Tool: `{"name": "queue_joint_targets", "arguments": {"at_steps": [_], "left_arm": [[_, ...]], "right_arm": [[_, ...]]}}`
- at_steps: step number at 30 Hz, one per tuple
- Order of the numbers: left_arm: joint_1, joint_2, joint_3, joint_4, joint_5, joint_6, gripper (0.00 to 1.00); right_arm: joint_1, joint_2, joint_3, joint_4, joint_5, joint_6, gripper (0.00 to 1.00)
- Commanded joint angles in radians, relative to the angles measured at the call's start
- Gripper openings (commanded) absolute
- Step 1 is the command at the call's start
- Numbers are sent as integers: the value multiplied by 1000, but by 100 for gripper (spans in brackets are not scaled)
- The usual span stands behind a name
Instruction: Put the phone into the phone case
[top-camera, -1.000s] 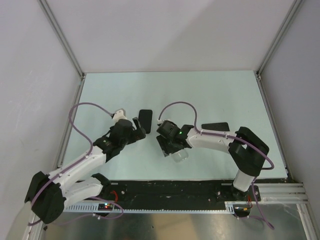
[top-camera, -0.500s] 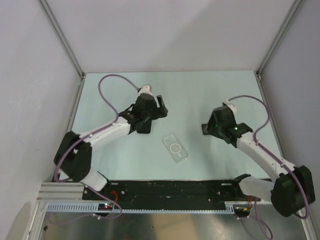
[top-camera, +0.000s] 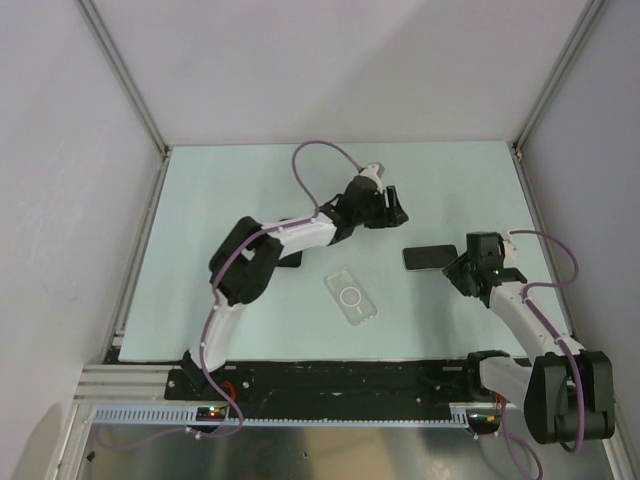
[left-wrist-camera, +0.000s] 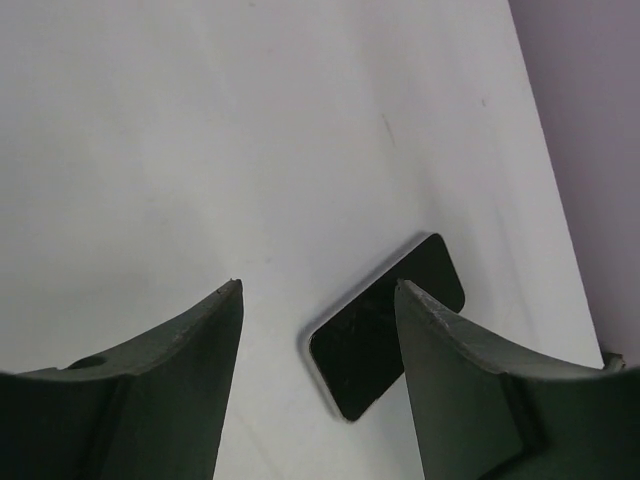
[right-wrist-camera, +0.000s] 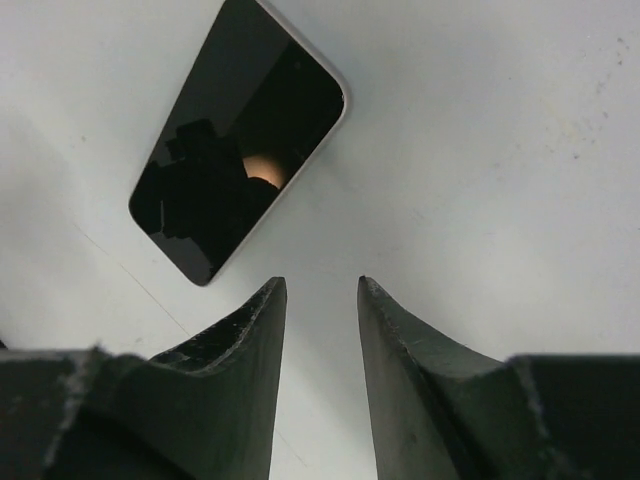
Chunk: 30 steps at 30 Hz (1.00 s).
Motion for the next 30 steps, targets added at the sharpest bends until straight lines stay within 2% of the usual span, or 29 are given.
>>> {"name": "queue_joint_targets", "arguments": {"at_steps": [1, 9, 17, 25, 30], "left_arm": [[-26, 144, 158, 76, 102, -79, 65], [-60, 311, 315, 106, 121, -186, 61], [-81, 358, 330, 106, 81, -263, 57], [-96, 355, 293, 106, 54, -305, 51], [-103, 296, 192, 105, 30, -317, 43]], "right_arm": [[-28, -2, -29, 76, -10, 75, 38], [-138, -12, -85, 109, -33, 82, 32], [-313, 102, -75, 203, -120, 26, 34], [-348, 213, -57, 270, -194, 19, 34], [-330, 277, -20, 281, -201, 9, 34]]}}
